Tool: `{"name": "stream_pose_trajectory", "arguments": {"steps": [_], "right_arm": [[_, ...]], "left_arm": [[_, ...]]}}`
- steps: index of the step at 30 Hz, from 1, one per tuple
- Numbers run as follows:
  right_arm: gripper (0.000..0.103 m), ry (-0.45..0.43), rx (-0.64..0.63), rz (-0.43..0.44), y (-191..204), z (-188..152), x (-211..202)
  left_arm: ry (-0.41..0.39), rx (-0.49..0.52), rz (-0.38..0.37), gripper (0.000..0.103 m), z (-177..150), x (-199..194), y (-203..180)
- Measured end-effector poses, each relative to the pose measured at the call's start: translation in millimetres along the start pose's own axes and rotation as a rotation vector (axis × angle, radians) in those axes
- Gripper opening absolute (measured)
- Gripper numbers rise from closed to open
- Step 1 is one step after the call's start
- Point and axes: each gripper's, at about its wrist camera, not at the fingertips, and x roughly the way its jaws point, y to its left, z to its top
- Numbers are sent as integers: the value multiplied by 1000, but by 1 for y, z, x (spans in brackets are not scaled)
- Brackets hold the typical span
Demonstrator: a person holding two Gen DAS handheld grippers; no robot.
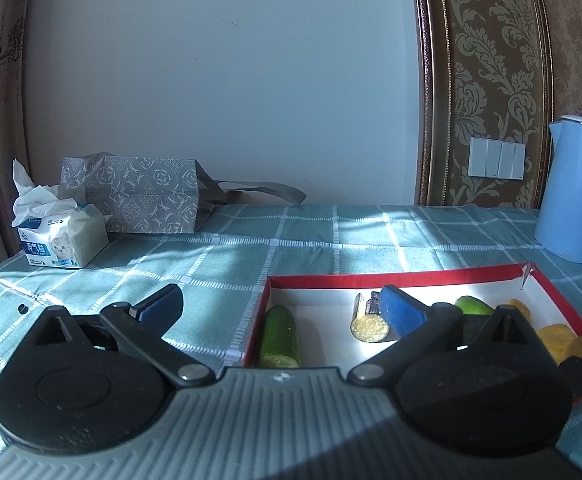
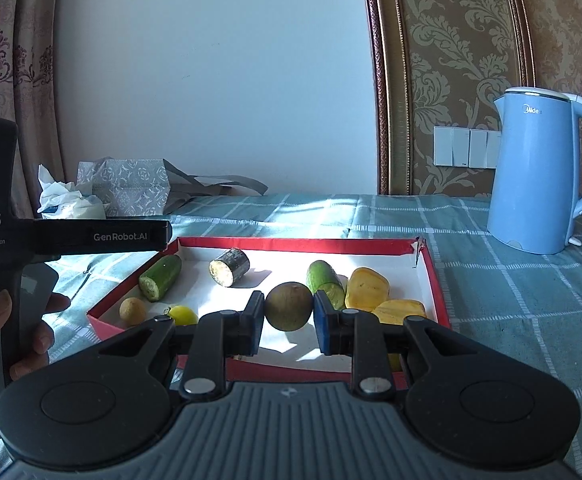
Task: Organize fruits
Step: 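Carry the brown fruit into the tray and open the right gripper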
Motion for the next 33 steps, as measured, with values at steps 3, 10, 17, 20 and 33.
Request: {"name": "stream_pose_trajectory", "arguments": {"steps": [3, 10, 17, 20, 33], "right_arm": [[25, 1, -11, -1, 1, 2, 2], [25, 13, -48, 12, 8, 13, 21], [25, 59, -103, 8, 22, 31, 65], [25, 81, -115, -4, 25, 36, 83], [26, 161, -84, -61, 19, 36, 126]], "left_arm": [[-11, -29, 22, 103, 2, -1, 7], [3, -109, 54, 103, 4, 1, 26], [23, -155, 57, 103, 4, 4, 36], [28, -159, 55, 103, 4, 5, 37], [56, -163, 49, 103, 3, 10, 39]]}}
